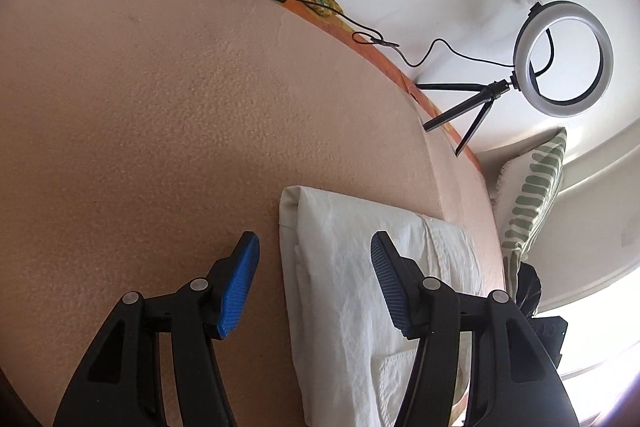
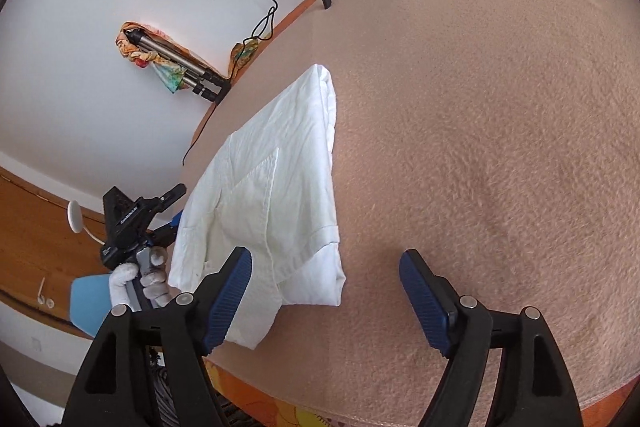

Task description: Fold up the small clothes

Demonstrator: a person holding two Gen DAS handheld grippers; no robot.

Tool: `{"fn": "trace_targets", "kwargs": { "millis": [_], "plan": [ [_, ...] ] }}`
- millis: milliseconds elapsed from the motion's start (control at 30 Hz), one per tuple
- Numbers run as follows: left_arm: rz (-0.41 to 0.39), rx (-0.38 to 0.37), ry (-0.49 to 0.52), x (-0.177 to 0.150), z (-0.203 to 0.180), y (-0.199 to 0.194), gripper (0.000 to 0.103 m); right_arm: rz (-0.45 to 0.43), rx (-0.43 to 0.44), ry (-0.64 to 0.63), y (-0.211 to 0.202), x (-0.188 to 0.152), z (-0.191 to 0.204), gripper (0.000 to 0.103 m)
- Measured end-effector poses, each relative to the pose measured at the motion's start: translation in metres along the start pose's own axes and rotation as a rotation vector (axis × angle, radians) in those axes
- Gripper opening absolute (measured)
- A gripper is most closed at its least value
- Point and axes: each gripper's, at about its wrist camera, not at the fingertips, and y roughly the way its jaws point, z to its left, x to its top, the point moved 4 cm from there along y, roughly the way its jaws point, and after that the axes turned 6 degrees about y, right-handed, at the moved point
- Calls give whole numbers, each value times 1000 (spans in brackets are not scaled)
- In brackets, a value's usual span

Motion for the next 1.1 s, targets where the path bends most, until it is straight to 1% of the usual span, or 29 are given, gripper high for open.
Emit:
{"fn": "trace_targets", "kwargs": {
  "millis": [67, 167, 267, 300, 333, 367, 400, 433, 467, 500, 533, 600, 667, 700, 833, 1000, 1100],
  "plan": [
    [5, -13, -9, 1, -1, 7, 57, 7, 20, -8, 4, -1, 4, 79],
    [-2, -13, 10, 2, -6, 12, 57, 16, 76, 14, 13, 0, 6, 77],
    [-11, -25, 17, 4, -9, 16, 58, 27, 117, 37, 23, 2, 6, 66],
    [-13, -29, 20, 5, -11, 18, 58, 26, 130, 51, 27, 3, 6, 59],
    [-16, -32, 24, 6, -12, 19, 57, 23, 129, 57, 30, 5, 7, 54],
    [-20, -27, 33, 6, -13, 19, 57, 22, 124, 56, 32, 6, 9, 53],
    [-20, -20, 46, 6, -15, 20, 55, 22, 119, 52, 33, 5, 10, 50],
    [-19, -11, 59, 6, -17, 21, 53, 20, 97, 40, 34, 5, 13, 44],
    [-15, 3, 74, 5, -18, 22, 44, 15, 69, 22, 34, 3, 14, 41],
    [-14, 11, 89, 4, -19, 22, 39, 13, 40, -1, 34, 2, 18, 38],
    [-12, 19, 106, 3, -21, 22, 37, 9, 17, -27, 33, -1, 21, 33],
    [-21, 47, 143, 2, -23, 20, 20, -2, -25, -76, 31, -4, 28, 29],
    [-38, 77, 187, 2, -28, 17, 14, -22, -78, -130, 29, -7, 34, 26],
    [-50, 88, 206, 1, -31, 15, 12, -32, -101, -156, 29, -10, 38, 23],
    [-101, 137, 297, -4, -48, 5, 9, -77, -203, -270, 26, -18, 56, 15],
    [-183, 191, 446, -11, -79, -14, 8, -135, -336, -443, 22, -33, 84, 11],
    [-228, 191, 510, -17, -97, -28, 8, -168, -385, -531, 18, -42, 100, 10]
  ]
}}
